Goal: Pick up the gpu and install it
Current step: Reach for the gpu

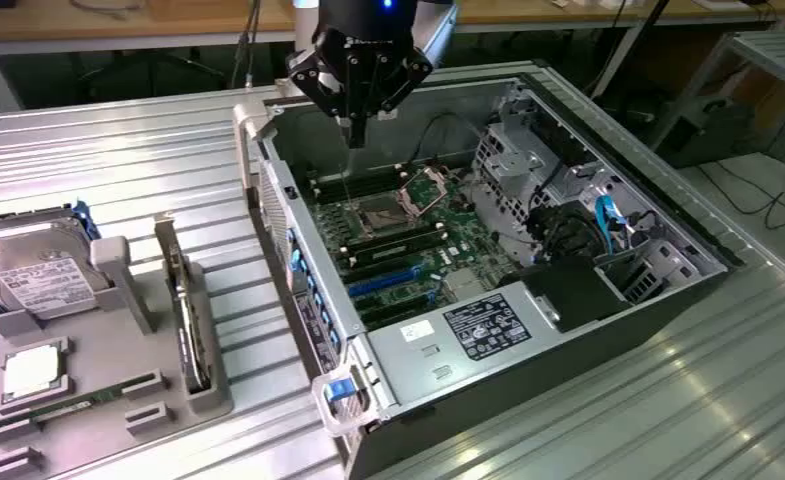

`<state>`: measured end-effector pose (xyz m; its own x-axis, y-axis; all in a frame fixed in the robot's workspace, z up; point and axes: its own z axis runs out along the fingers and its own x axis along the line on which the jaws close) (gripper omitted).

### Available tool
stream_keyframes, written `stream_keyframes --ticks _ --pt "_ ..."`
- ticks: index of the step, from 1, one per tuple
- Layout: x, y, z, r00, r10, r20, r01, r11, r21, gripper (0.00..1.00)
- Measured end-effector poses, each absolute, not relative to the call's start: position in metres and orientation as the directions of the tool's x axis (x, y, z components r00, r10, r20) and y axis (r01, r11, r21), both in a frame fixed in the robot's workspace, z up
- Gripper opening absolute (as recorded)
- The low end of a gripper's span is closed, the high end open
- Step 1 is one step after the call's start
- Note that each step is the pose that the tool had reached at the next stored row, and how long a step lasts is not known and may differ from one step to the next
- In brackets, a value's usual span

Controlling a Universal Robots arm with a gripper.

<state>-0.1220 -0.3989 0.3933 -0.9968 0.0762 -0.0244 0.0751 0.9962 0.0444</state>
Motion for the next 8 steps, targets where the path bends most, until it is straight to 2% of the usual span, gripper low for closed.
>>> stream_keyframes --ticks 8 --pt "-0.137 -0.399 0.392 -0.997 0.076 -0.024 0.075 0.996 0.044 0.11"
